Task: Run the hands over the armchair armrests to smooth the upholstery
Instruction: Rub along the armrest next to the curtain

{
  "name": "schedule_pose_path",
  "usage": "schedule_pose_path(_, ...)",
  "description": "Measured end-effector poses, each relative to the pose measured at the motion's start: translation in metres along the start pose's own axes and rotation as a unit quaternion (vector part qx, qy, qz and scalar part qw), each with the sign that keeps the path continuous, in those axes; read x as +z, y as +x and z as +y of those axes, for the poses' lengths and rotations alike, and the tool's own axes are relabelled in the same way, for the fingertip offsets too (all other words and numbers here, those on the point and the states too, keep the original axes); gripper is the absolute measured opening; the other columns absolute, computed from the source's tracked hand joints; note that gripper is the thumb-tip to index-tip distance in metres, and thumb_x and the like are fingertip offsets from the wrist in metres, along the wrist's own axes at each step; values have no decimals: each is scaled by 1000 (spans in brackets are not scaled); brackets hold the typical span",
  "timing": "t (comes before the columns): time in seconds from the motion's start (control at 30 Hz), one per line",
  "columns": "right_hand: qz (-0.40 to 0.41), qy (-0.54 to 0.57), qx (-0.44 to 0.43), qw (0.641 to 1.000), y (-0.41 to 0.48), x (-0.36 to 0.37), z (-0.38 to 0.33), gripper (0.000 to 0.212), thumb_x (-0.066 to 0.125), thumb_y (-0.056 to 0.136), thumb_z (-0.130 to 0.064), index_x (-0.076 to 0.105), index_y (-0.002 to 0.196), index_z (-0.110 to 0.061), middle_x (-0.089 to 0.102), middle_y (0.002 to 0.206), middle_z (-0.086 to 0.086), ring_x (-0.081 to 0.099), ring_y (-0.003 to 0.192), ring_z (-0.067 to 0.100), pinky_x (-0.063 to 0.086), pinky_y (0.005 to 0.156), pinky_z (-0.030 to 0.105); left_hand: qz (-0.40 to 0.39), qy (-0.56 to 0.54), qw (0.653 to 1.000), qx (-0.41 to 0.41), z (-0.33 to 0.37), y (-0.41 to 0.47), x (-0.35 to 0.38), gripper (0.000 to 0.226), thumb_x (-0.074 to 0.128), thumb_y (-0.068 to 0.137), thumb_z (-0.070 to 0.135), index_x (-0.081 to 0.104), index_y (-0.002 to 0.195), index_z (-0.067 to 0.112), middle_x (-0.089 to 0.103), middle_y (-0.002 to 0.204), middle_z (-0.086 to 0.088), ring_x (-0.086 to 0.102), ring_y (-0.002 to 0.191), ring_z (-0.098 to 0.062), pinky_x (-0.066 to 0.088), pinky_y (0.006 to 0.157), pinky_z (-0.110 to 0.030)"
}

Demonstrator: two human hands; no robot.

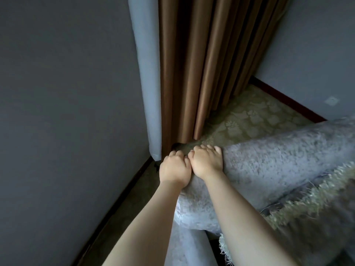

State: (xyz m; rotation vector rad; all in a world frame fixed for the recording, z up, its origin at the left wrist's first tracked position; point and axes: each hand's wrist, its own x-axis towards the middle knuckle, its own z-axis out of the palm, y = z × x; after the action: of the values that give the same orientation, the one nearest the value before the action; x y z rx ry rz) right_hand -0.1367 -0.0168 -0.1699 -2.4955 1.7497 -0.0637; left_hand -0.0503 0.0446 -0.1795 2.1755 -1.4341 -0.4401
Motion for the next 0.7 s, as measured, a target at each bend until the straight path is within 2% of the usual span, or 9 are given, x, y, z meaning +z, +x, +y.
schedule_pose_path(0.13, -6, -6, -1, 1000, -11, 3, -12, 38, 31, 93, -35, 65, 100, -18, 65, 109, 2, 52, 109, 21, 27, 96, 36, -5, 7, 1000, -9, -11, -11, -6, 29, 34, 94, 31, 54, 88, 11, 58, 99, -11, 53, 90, -31, 36, 66, -35)
schedule_pose_path(0.23, 45, -10, 26, 999, -7, 6, -19, 37, 34, 88, -34, 67, 82, -18, 68, 91, 1, 55, 96, 21, 29, 90, 35, 9, 5, 1000, 15, -17, -6, -7, 31, 34, 95, 30, 56, 84, 10, 59, 96, -10, 54, 87, -29, 41, 67, -37)
schedule_pose_path(0.37, 116, 15, 49, 992, -2, 12, -23, 50, 23, 77, -35, 65, 61, -15, 66, 69, 2, 58, 81, 24, 29, 82, 36, 27, -11, 999, 34, -22, 0, -7, 45, 23, 86, 35, 59, 83, 6, 61, 93, -10, 56, 87, -30, 42, 69, -38)
schedule_pose_path(0.53, 137, 19, 49, 989, 3, 15, -24, 46, 26, 75, -34, 62, 54, -13, 64, 61, 3, 58, 74, 26, 28, 76, 36, 28, 1, 999, 36, -21, 5, -3, 47, 23, 84, 35, 60, 87, 6, 62, 96, -10, 56, 89, -31, 41, 72, -39)
schedule_pose_path(0.7, 139, 16, 47, 989, 8, 17, -23, 47, 25, 76, -34, 63, 55, -13, 65, 62, 3, 58, 76, 25, 29, 79, 36, 39, -5, 998, 40, -21, 10, -2, 44, 27, 84, 33, 60, 83, 4, 63, 92, -13, 56, 86, -34, 41, 70, -40)
